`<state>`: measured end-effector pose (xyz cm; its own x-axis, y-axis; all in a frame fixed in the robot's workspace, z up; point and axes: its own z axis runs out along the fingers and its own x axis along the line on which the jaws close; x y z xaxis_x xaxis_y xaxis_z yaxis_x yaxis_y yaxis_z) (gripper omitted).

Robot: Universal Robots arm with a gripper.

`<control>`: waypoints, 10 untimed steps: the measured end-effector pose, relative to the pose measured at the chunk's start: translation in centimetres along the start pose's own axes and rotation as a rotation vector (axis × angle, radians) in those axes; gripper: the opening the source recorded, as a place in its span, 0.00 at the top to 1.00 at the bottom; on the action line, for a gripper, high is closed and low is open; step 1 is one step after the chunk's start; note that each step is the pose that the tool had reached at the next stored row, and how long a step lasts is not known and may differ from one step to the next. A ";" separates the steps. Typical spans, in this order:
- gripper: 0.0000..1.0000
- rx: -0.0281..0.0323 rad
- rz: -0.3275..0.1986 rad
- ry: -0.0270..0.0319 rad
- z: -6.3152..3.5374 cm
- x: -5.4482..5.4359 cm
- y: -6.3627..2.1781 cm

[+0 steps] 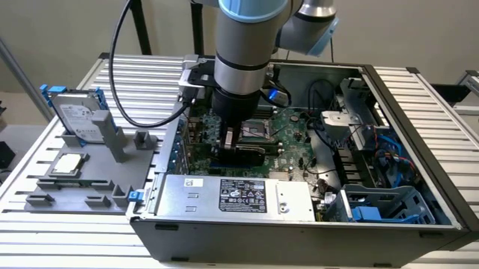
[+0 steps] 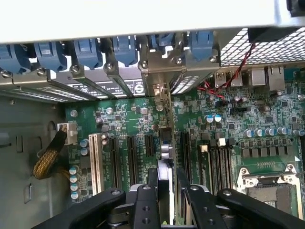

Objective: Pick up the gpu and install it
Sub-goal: 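Insert the gpu into the slot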

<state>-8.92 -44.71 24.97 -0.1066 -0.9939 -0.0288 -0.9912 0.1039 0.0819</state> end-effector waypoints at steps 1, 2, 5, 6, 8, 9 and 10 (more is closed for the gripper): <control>1.00 -0.0006 0.001 -0.0001 0.02 0.0 -0.03; 1.00 -0.0008 0.002 0.0001 0.03 0.0 -0.05; 1.00 -0.0011 0.002 0.0002 0.02 0.0 -0.08; 1.00 -0.0009 0.002 0.0000 -0.02 0.0 -0.09; 1.00 0.0004 0.001 -0.0018 -0.27 0.0 -0.09; 1.00 0.0008 0.001 -0.0031 -0.45 -0.1 -0.09; 1.00 0.0001 0.001 -0.0018 -0.72 -0.1 -0.07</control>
<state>-8.79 -44.69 25.68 -0.1077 -0.9937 -0.0305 -0.9911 0.1049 0.0818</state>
